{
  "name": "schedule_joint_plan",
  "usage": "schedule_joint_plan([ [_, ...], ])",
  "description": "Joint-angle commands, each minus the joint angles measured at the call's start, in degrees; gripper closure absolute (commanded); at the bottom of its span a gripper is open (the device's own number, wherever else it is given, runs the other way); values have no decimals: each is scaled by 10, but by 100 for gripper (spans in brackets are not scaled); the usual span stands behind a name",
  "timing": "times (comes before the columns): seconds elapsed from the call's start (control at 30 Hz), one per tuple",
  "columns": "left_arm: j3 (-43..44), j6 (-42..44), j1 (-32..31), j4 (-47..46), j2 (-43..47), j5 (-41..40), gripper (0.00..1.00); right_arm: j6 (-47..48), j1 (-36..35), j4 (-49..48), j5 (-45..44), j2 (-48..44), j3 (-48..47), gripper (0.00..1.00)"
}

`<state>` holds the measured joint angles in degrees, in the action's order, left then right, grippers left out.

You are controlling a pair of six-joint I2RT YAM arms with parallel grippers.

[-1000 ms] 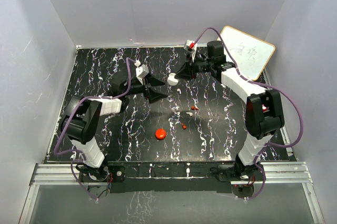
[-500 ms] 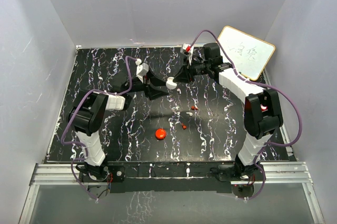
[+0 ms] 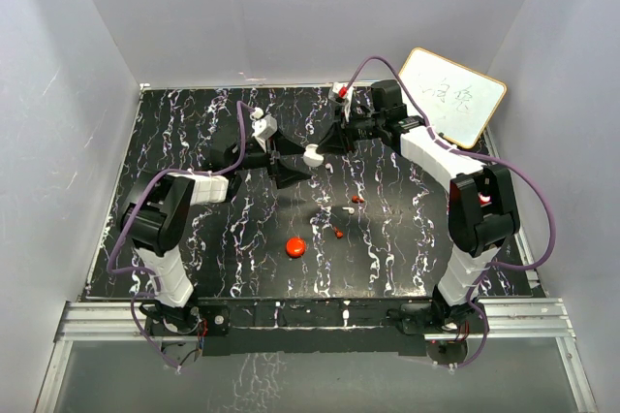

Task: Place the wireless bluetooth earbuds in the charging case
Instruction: Adjust the charging case.

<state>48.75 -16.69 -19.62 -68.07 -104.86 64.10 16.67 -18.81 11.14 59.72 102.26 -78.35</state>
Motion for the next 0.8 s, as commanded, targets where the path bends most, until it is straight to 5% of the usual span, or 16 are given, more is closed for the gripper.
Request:
schedule_joint_plan([
  [0.0, 3, 32, -2, 21, 33, -10, 3, 11, -3, -9, 0, -12, -33, 93],
  [0.63, 48, -26, -2, 64, 9, 2, 1, 7, -7, -7, 3, -19, -39, 93],
  [0.77, 74, -98, -2, 60, -6, -2, 1, 6, -7, -10, 0, -21, -38, 94],
])
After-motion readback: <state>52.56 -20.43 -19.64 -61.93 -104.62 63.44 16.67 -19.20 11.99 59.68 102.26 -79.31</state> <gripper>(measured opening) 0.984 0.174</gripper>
